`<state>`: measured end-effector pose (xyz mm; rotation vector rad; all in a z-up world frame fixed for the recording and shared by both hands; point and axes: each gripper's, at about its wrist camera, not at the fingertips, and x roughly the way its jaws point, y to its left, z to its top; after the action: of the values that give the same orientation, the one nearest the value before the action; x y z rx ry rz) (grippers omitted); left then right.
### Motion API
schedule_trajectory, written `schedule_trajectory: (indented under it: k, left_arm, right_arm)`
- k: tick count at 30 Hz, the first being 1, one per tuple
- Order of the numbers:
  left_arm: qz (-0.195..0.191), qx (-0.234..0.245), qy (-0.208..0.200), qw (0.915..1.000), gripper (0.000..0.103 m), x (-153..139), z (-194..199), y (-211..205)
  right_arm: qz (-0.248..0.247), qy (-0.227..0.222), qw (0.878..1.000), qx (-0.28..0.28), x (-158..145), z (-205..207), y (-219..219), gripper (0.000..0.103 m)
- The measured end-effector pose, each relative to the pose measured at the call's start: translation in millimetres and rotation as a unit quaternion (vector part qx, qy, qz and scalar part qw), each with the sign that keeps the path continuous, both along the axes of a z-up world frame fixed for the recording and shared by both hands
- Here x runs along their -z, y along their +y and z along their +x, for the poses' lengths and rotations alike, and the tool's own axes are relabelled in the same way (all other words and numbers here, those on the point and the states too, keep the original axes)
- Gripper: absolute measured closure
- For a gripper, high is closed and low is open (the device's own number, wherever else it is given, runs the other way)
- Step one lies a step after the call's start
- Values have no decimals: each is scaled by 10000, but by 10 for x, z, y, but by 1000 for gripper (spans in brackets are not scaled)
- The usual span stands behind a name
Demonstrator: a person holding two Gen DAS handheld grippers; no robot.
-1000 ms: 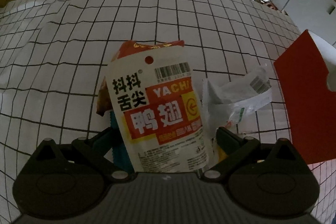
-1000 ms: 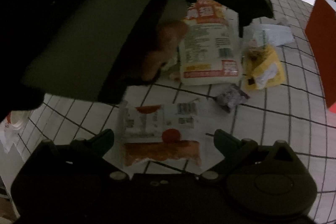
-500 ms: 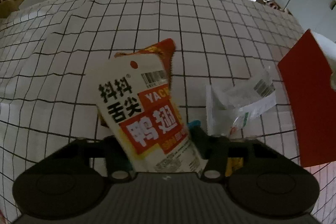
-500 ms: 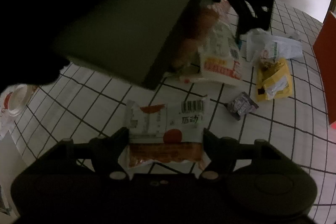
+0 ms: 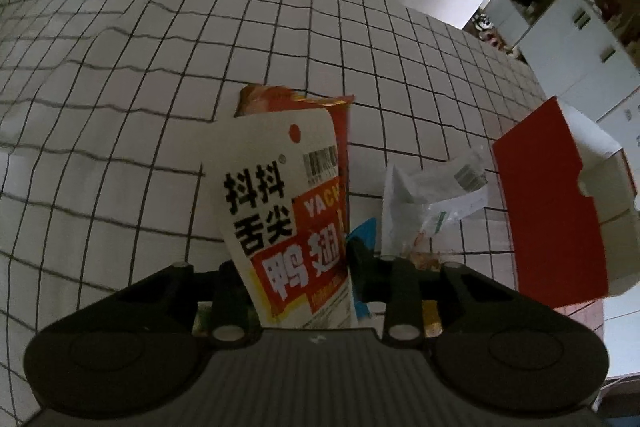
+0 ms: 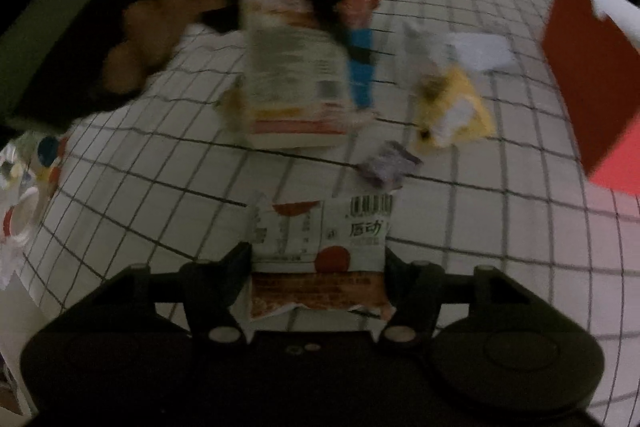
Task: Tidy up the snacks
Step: 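Grasp the YACHI duck-wing packet with the left tool while the right tool grasps the white-red packet, then carry both packets over the red box with both tools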
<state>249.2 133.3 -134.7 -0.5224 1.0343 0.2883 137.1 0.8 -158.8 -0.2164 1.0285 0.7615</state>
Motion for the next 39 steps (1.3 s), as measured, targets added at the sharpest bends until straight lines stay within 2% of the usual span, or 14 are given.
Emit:
schedule_trajectory:
  k: [6, 7, 10, 13, 16, 29, 39]
  left_arm:
    - [-382, -8, -193, 9991, 79, -65, -223, 48]
    - [-444, -5, -227, 9988, 90, -78, -261, 49]
    - [-587, 29, -305, 9978, 90, -117, -354, 31]
    - [-471, 142, -371, 9981, 90, -159, -420, -42]
    - [-552, 156, -416, 9975, 90, -203, -510, -89]
    - [-739, 220, -702, 9945, 90, -616, -760, -499]
    - [-904, 426, -933, 9906, 90, -914, -654, -1033]
  right_arm:
    - [147, 77, 9987, 486, -2, 28, -344, 40]
    - [176, 87, 9983, 542, -8, 36, -399, 40]
    - [263, 60, 9971, 716, -50, 43, -546, 40]
    - [344, -10, 9958, 847, -106, 56, -677, 40]
    - [405, -108, 9948, 926, -185, 65, -806, 41]
    - [745, -539, 9881, 1235, -736, 196, -1508, 42]
    - [858, -837, 9844, 1287, -1085, 495, -2028, 42]
